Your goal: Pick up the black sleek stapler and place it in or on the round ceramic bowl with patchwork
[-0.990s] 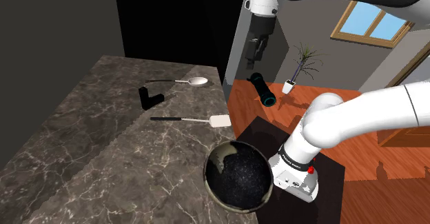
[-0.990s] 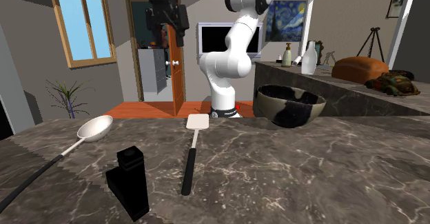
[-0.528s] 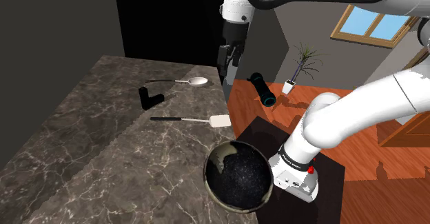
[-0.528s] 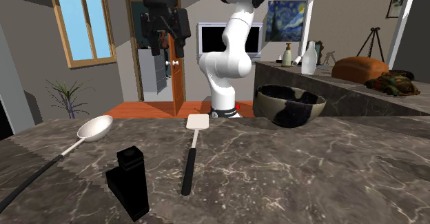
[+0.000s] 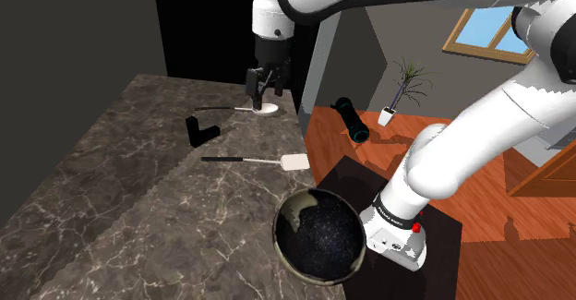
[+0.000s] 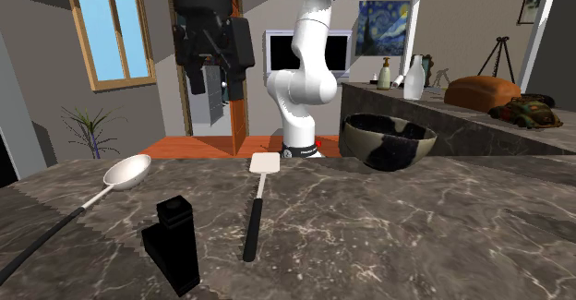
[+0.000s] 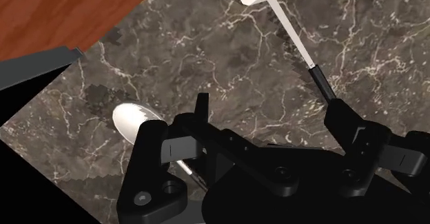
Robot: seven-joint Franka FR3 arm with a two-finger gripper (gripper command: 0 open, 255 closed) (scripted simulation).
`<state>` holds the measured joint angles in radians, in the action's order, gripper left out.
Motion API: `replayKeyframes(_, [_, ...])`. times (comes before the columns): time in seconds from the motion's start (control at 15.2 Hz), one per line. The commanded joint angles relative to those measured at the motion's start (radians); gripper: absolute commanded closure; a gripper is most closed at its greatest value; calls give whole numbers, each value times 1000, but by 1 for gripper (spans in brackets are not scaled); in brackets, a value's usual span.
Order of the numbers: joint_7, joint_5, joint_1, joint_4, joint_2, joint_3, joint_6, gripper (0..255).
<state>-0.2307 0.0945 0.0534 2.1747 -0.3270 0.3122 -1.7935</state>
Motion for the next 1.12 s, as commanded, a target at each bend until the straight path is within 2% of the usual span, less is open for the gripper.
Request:
replayKeyframes(0.0, [-42, -10, 2, -48, 74, 28, -33, 0])
replayKeyframes(0.46, [-194, -94, 27, -257, 333, 101, -96, 0])
replayKeyframes(0.79, [-298, -182, 75, -453, 533, 123, -99, 0])
replayKeyframes(1.06, [-302, -188, 76, -411, 543, 120, -150, 0])
